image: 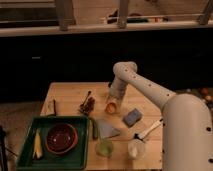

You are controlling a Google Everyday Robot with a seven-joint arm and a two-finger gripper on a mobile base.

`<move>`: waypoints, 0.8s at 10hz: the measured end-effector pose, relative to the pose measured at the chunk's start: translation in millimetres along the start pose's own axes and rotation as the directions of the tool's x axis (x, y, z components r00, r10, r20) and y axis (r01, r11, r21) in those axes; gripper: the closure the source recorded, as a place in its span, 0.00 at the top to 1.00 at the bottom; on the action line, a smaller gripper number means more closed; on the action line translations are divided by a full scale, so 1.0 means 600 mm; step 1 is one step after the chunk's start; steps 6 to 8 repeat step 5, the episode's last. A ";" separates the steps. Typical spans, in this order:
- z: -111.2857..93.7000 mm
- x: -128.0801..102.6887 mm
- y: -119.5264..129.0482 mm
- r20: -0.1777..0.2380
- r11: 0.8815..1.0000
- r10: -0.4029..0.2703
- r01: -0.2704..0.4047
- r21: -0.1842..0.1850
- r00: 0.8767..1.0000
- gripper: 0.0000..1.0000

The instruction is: Place apple in table surface

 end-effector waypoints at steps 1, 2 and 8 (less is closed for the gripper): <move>0.000 0.000 -0.001 0.000 1.000 -0.002 0.002 -0.003 1.000 0.61; 0.000 -0.001 -0.002 0.001 1.000 -0.004 0.004 -0.005 1.000 0.61; -0.004 -0.001 -0.007 0.002 1.000 0.000 0.000 -0.003 1.000 0.73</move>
